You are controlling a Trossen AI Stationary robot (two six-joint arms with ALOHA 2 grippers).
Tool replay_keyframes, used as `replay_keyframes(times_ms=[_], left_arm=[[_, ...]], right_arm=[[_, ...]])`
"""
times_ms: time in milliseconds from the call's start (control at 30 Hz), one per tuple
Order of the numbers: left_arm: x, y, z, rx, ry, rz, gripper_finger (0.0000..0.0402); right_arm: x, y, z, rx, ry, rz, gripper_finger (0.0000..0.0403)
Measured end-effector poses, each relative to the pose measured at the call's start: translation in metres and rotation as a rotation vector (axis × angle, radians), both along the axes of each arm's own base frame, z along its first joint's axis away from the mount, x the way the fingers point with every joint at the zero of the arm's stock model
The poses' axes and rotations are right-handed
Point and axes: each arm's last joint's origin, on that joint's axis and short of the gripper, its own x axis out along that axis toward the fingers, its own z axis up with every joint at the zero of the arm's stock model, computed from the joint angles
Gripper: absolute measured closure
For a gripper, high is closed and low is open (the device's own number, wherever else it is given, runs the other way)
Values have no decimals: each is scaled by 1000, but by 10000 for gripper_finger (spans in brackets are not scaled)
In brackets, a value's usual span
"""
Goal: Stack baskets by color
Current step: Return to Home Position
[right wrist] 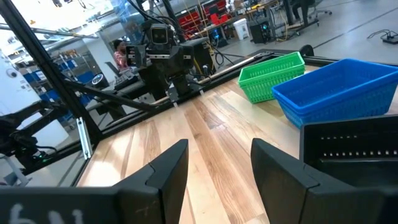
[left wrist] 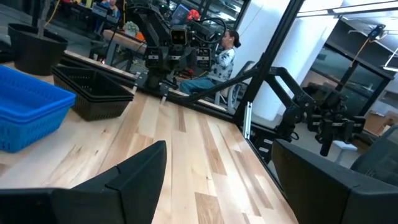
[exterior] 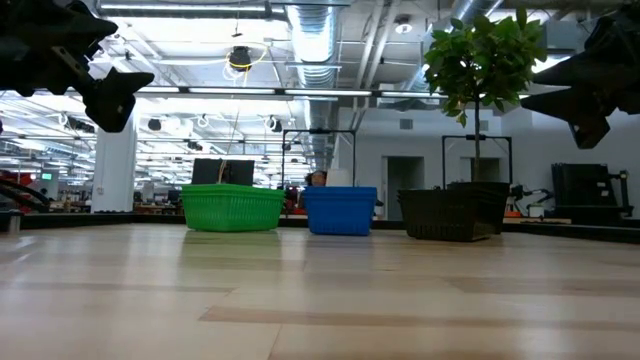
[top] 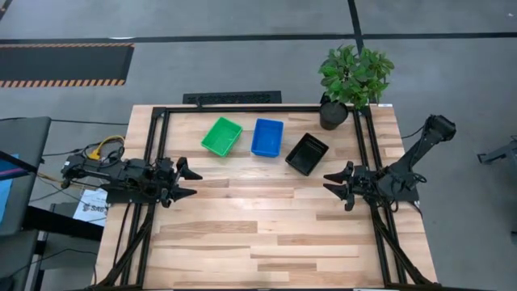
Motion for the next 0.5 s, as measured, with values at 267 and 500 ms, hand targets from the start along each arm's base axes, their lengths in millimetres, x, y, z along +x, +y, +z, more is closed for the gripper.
replay_keyframes(times_ms=[267, 500], left_arm=[[0, 0, 0, 0, 0, 0, 123], [0, 0, 0, 0, 0, -1, 123]], right_arm=[[0, 0, 0, -1, 1, 0, 209], [0, 0, 0, -1, 1, 0, 205]])
